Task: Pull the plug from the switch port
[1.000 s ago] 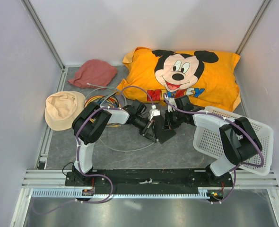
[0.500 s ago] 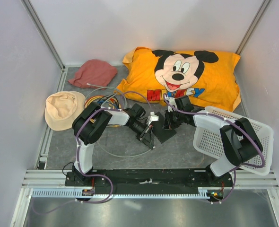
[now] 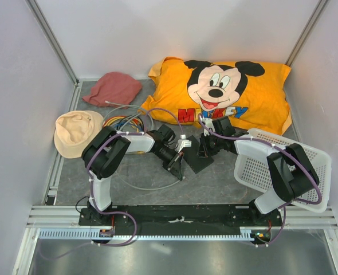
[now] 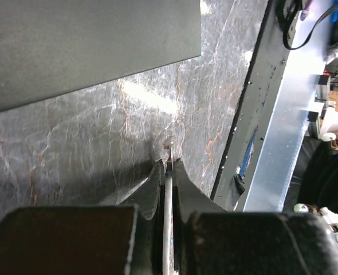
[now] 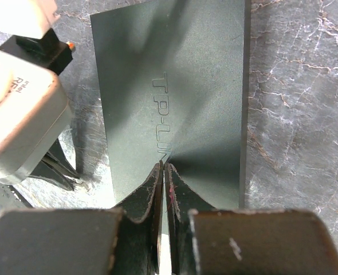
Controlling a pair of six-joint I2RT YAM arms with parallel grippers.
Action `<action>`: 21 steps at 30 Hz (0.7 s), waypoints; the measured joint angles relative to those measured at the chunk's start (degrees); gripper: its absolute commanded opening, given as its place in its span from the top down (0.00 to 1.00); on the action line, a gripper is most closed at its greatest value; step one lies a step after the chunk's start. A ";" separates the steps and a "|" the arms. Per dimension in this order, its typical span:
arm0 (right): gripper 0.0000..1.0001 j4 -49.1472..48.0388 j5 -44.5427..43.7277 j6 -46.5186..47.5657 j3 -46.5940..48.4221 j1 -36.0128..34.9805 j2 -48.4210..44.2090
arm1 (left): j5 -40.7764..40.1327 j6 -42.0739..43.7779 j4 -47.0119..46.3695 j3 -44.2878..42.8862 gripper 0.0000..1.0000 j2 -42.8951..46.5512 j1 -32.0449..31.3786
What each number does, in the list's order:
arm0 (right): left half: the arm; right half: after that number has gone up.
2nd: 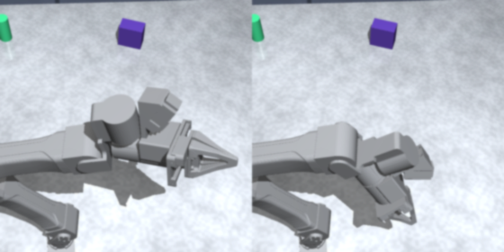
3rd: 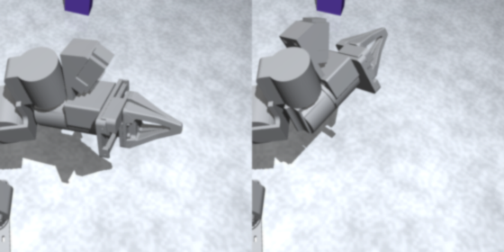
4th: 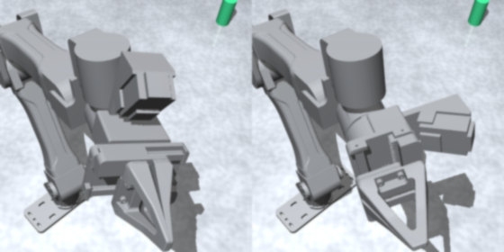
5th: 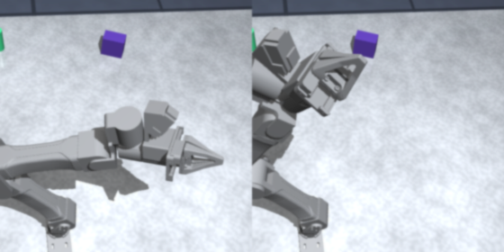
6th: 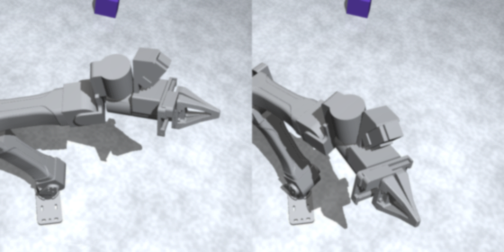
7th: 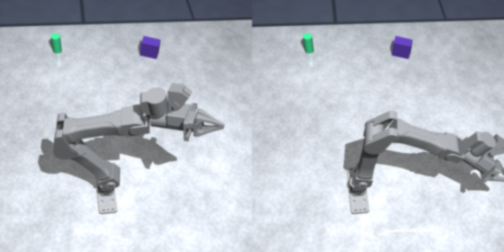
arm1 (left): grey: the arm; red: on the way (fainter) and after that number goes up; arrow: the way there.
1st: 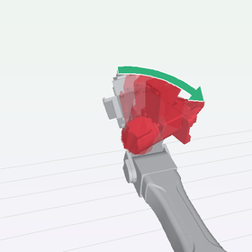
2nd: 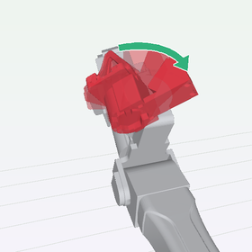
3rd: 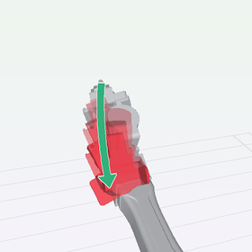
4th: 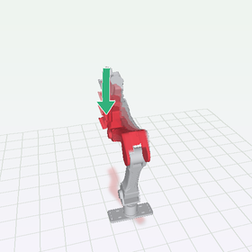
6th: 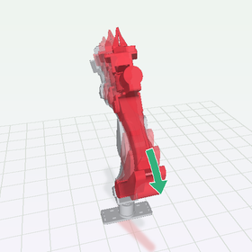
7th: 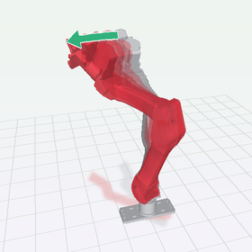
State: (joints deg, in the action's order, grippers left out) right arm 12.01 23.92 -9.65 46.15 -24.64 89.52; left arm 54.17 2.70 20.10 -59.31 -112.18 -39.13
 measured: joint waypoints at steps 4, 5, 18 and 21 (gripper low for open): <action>0.88 -0.04 0.00 0.02 -0.04 0.00 -0.02 | -2.10 1.11 1.99 -0.33 0.98 0.98 0.00; 0.88 -0.09 0.00 0.02 -0.07 0.00 -0.04 | -2.93 1.53 2.51 -0.46 0.98 1.36 0.00; 0.84 -0.70 0.04 0.02 -0.55 -0.02 -0.42 | -14.82 12.90 10.60 -1.88 0.98 11.02 0.61; 0.84 -1.25 -0.02 0.04 -0.98 -0.17 -0.79 | -17.68 15.80 13.35 -1.92 0.98 12.90 0.94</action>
State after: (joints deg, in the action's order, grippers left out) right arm 10.76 23.90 -9.61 45.17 -24.82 88.73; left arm 36.49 18.50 33.45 -61.23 -99.29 -38.20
